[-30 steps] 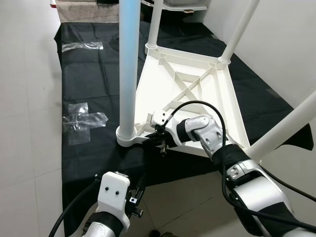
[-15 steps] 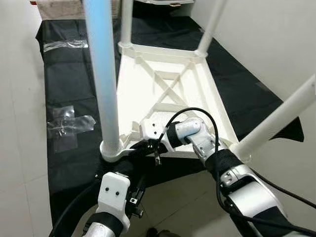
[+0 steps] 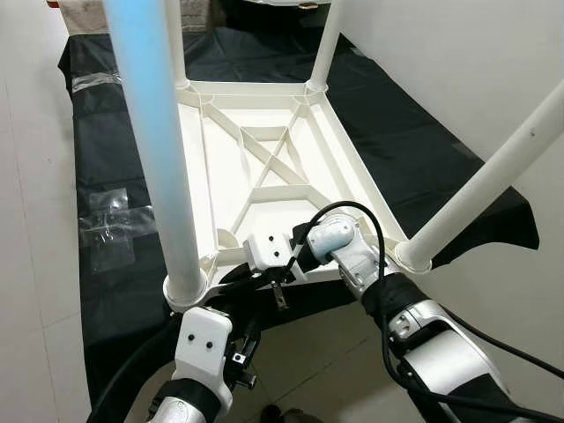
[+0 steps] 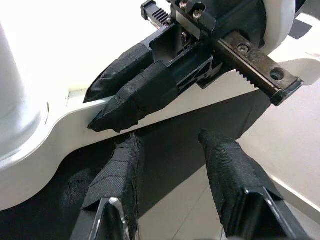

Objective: Building children table

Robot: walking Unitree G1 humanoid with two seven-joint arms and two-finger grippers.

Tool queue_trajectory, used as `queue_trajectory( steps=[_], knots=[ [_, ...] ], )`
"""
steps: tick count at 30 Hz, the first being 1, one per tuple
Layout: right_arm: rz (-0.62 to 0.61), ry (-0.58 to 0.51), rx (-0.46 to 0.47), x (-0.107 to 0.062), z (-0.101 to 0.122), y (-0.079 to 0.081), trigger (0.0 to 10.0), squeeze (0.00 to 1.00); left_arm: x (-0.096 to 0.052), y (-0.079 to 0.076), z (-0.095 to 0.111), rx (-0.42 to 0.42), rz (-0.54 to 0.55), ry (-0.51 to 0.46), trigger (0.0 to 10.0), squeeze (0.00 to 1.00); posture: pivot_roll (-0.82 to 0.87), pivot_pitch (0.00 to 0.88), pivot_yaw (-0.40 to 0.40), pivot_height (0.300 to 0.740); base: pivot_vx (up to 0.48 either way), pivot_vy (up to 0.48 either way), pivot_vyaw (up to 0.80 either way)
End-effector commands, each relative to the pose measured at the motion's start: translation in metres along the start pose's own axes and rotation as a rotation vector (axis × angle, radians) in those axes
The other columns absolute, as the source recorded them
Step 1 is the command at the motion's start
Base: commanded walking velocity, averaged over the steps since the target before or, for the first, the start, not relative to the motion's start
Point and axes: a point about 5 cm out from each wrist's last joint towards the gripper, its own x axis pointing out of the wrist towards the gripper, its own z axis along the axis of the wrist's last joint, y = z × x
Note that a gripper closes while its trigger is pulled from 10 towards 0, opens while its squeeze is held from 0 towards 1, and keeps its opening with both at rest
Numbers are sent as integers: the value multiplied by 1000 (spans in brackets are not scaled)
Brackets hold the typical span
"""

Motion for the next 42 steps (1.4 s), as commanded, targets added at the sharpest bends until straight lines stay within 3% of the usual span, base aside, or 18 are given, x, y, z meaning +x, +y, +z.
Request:
queue_trajectory(
  steps=[1, 5, 6, 8, 9, 13, 14, 19, 22, 25, 27, 28, 30, 31, 33, 37, 40, 42],
  knots=[
    [-9, -48, -109, 3, 17, -6, 10000, 0, -1, -2, -4, -9, -8, 20, 10000, 0, 90, 173, -157, 740, 0, 0, 0],
    [-49, -45, -106, 1, 16, -10, 10000, 0, -1, -2, -4, -9, -9, 21, 10000, 0, 90, 172, -157, 740, 0, 0, 0],
    [-80, -60, -111, -1, 18, -13, 10000, 290, -1, -1, -5, -8, -10, 21, 10000, 0, 93, 166, -155, 740, 0, 0, 0],
    [-80, -60, -111, -1, 18, -13, 10000, 290, -1, -1, -5, -8, -10, 21, 10000, 0, 93, 166, -155, 740, 0, 0, 0],
    [-101, -74, -109, -4, 19, -16, 10000, 1000, -1, -1, -5, -8, -11, 23, 10000, 0, 94, 161, -152, 740, 0, 0, 0],
    [-126, -74, -99, -14, 18, -18, 10000, 1000, 0, 0, -6, -6, -14, 26, 10000, 0, 94, 152, -147, 740, 0, 0, 0],
    [-130, -67, -94, -19, 16, -19, 10000, 0, 1, 1, -7, -5, -15, 27, 10000, 0, 95, 145, -148, 740, 0, 0, 0],
    [-98, -57, -71, -31, 12, -15, 10000, 0, 2, 2, -8, -1, -15, 27, 10000, 0, 95, 139, -146, 740, 0, 0, 0],
    [-183, -56, 67, -59, 6, -17, 10000, 0, 5, 4, -10, 17, -16, 31, 10000, 0, 97, 119, -139, 740, 0, 0, 0],
    [-183, -56, 67, -59, 6, -17, 10000, 0, 5, 4, -10, 17, -16, 31, 10000, 0, 97, 119, -139, 740, 0, 0, 0],
    [-425, -55, 181, -79, -5, -22, 10000, 0, 7, 7, -12, 27, -12, 32, 10000, 0, 90, 110, -125, 740, 0, 0, 0],
    [-425, -55, 181, -79, -5, -22, 10000, 0, 7, 7, -12, 27, -12, 32, 10000, 0, 90, 110, -125, 740, 0, 0, 0],
    [-679, -83, 285, -97, -19, -21, 10000, 0, 8, 9, -13, 35, -8, 34, 10000, 0, 89, 105, -120, 740, 0, 0, 0],
    [-679, -83, 285, -97, -19, -21, 10000, 0, 8, 9, -13, 35, -8, 34, 10000, 0, 89, 105, -120, 740, 0, 0, 0],
    [-839, -108, 379, -105, -31, -12, 10000, 0, 9, 12, -13, 42, -3, 34, 10000, 0, 85, 106, -111, 740, 0, 0, 0],
    [-1025, -184, 470, -109, -40, 2, 10000, 0, 9, 14, -12, 59, 9, 28, 10000, 0, 85, 107, -108, 740, 0, 0, 0],
    [-1291, -256, 515, -100, -41, 36, 10000, 0, 11, 16, -12, 71, 22, 25, 10000, 0, 79, 102, -106, 740, 0, 0, 0],
    [-1291, -256, 515, -100, -41, 36, 10000, 0, 11, 16, -12, 71, 22, 25, 10000, 0, 79, 102, -106, 740, 0, 0, 0]
  ],
)
